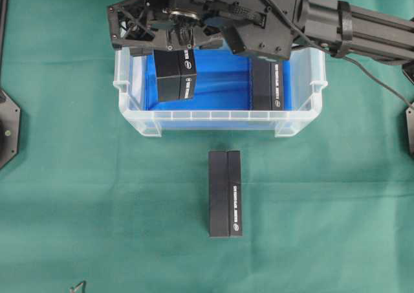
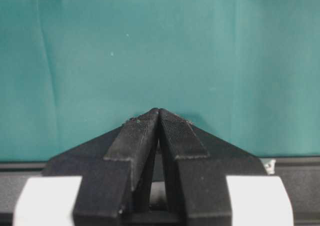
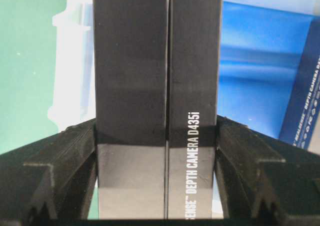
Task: Take the box out of the case with the right arm.
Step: 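Carry the box forward out of the case and lower it onto the cloth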
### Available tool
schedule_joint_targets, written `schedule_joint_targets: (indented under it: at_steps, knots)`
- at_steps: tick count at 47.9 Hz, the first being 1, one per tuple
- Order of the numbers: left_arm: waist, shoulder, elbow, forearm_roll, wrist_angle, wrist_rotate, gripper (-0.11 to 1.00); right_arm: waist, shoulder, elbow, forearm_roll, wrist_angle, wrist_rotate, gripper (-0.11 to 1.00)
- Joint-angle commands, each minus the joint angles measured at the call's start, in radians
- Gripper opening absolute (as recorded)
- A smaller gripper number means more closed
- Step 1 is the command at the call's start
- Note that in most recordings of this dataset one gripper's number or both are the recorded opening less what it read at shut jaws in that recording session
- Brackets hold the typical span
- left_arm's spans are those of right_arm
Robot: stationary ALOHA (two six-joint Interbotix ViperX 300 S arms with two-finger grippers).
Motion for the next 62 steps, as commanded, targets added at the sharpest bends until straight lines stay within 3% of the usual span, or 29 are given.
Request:
schedule_joint_targets:
  at_steps: [1, 34, 45, 62]
  knots:
    - [0.003, 0.002, -0.026, 0.002, -0.003, -0.002, 0.02, 0.002, -0.064, -0.029, -0.008, -0.002, -0.003, 0.68]
    - [0.002, 0.002, -0.026, 0.002, -0.003, -0.002, 0.02, 0.003, -0.064, -0.029, -0.017, -0.002, -0.003, 0.68]
    - [0.002, 0.006, -0.026, 0.002, -0.003, 0.0, 0.02, 0.037, -0.064, -0.048, -0.018, 0.009, 0.011, 0.68]
    - [0.003, 0.008, -0.028, 0.002, -0.003, 0.0, 0.02, 0.173, -0.064, -0.063, -0.06, 0.058, 0.147, 0.68]
